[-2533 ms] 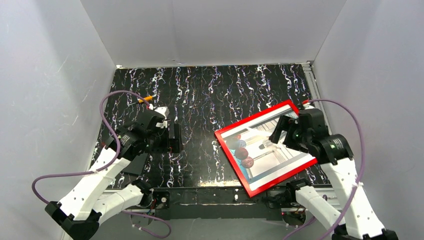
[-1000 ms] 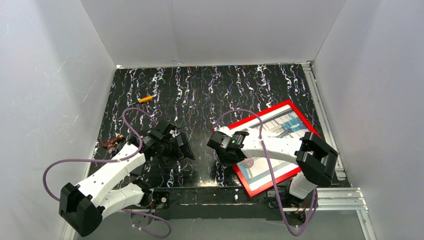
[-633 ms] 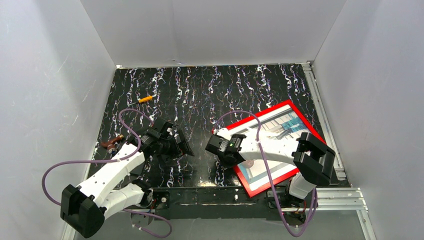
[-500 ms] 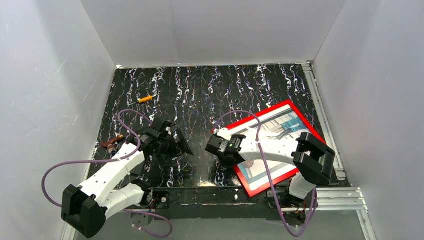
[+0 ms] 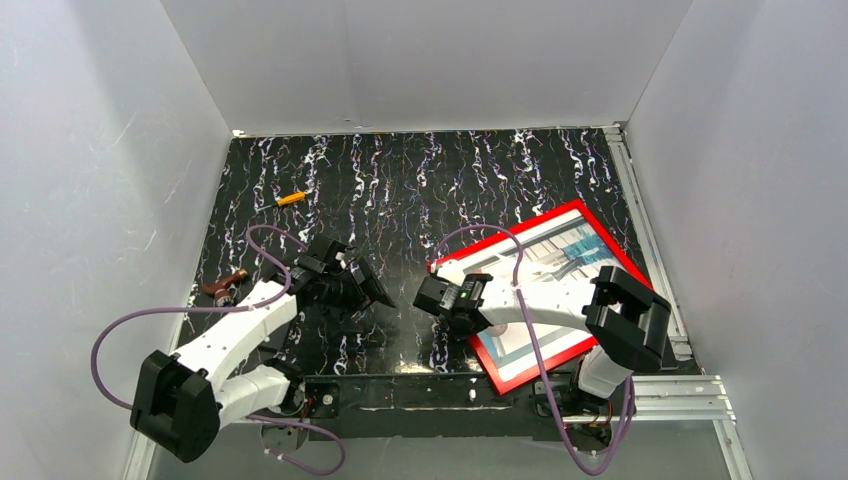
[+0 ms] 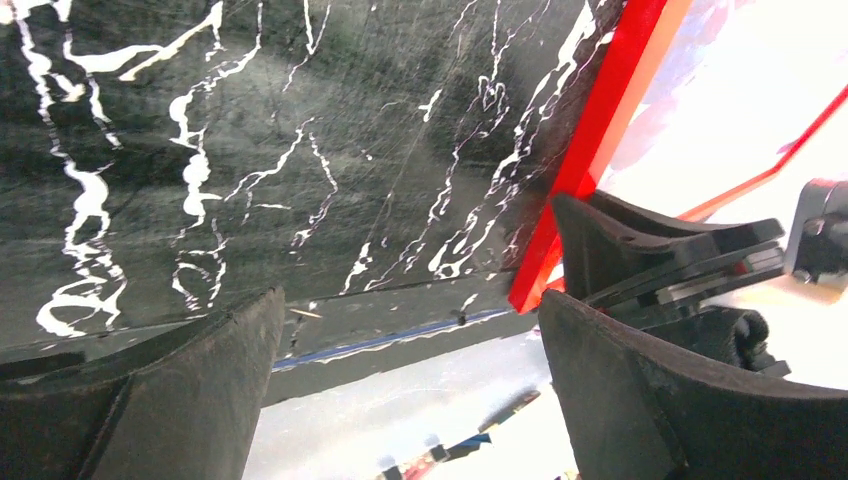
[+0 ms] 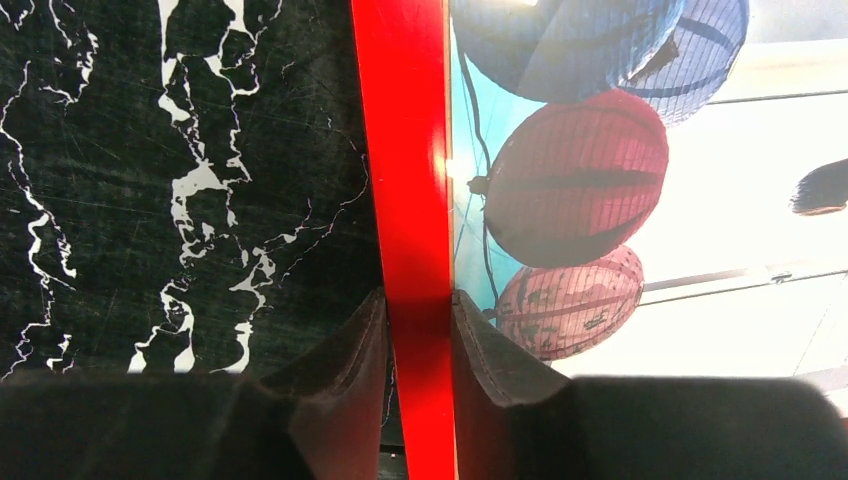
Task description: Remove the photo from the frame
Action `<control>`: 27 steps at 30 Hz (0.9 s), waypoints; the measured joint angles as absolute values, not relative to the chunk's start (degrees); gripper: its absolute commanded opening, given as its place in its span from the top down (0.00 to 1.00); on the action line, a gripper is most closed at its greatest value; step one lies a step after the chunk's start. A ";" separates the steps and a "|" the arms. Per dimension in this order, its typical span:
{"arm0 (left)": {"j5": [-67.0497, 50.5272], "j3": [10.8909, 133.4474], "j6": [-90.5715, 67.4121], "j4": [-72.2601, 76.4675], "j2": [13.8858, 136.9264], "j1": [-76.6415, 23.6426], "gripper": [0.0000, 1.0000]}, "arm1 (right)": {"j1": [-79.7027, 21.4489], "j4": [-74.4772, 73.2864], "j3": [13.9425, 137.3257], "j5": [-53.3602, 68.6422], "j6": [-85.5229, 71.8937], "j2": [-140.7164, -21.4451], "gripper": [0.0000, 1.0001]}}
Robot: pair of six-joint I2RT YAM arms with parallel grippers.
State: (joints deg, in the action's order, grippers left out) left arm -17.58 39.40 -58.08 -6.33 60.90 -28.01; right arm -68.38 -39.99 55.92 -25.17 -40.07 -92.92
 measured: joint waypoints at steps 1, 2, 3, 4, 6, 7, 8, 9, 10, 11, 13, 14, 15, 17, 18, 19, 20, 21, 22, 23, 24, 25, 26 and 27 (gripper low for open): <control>-18.22 39.13 -58.85 -5.28 61.58 -27.81 0.00 | -68.38 -39.97 55.92 -25.02 -40.05 -92.79 0.91; -18.90 38.85 -59.68 -4.19 62.33 -27.55 0.00 | -68.36 -39.94 55.92 -24.93 -40.05 -92.71 0.97; -19.49 38.65 -60.49 -3.11 63.11 -27.33 0.00 | -68.36 -39.92 55.90 -24.93 -39.99 -92.55 0.99; -20.08 38.46 -61.28 -1.91 63.83 -27.07 0.00 | -68.36 -39.90 55.88 -24.88 -39.86 -92.27 0.99; -21.19 38.11 -62.94 0.97 65.45 -26.72 0.00 | -68.36 -39.90 55.66 -24.69 -39.38 -90.76 0.99; -21.63 38.06 -63.57 2.17 66.11 -26.70 0.00 | -68.31 -39.97 55.66 -24.51 -38.94 -89.47 0.99; -22.13 38.04 -64.34 3.68 66.78 -26.57 0.00 | -68.23 -39.94 55.66 -24.27 -38.57 -88.05 0.99; -22.72 37.98 -65.19 5.61 67.37 -26.50 0.00 | -68.18 -39.90 55.66 -23.97 -38.22 -86.54 0.99; -23.42 37.89 -65.98 7.77 68.03 -26.46 0.00 | -68.16 -39.88 55.68 -23.46 -37.80 -84.93 0.99; -24.01 37.74 -66.87 10.20 68.69 -26.46 0.00 | -68.16 -39.86 55.70 -22.83 -37.34 -83.44 0.99; -25.43 36.73 -68.82 16.27 69.80 -26.46 0.00 | -68.16 -39.88 55.86 -21.58 -36.82 -81.34 0.99; -26.09 36.05 -69.78 19.00 70.11 -26.46 0.00 | -68.16 -39.97 56.10 -20.88 -36.56 -80.34 0.99; -26.52 35.22 -70.65 21.80 70.22 -26.46 0.00 | -68.16 -39.99 56.40 -20.27 -36.32 -79.57 0.99; -27.27 33.69 -72.16 26.83 70.19 -26.52 0.00 | -68.16 -40.07 57.25 -19.09 -35.99 -78.37 0.99; -27.44 33.12 -72.64 28.86 70.17 -26.65 0.00 | -68.16 -40.07 57.63 -18.76 -35.92 -78.06 0.99; -27.51 32.75 -73.01 30.33 70.17 -26.81 0.00 | -68.16 -40.07 58.04 -18.35 -35.81 -77.80 0.99; -27.57 32.47 -73.25 31.59 70.11 -27.03 0.00 | -68.14 -40.07 58.54 -17.89 -35.77 -77.56 0.99; -27.64 32.38 -73.49 32.40 70.08 -27.22 0.00 | -68.14 -40.07 59.02 -17.54 -35.77 -77.36 0.99; -27.70 32.38 -73.60 33.08 70.08 -27.38 0.00 | -68.12 -40.10 59.55 -17.12 -35.73 -77.28 0.99; -27.77 32.38 -73.76 34.09 70.11 -27.64 0.00 | -68.10 -40.12 60.16 -16.69 -35.73 -77.28 0.99; -27.90 32.38 -73.82 35.00 70.17 -27.86 0.04 | -68.05 -40.07 60.64 -16.32 -35.75 -77.28 0.99; -27.97 32.42 -73.93 35.57 70.37 -28.03 0.07 | -68.01 -40.05 61.14 -15.90 -35.75 -77.28 0.99; -28.14 32.67 -74.06 36.05 70.91 -28.32 0.09 | -67.99 -40.05 61.73 -15.53 -35.75 -77.28 0.99; -28.36 32.88 -74.24 36.77 71.85 -28.64 0.10 | -67.99 -39.99 62.28 -15.16 -35.73 -77.30 0.99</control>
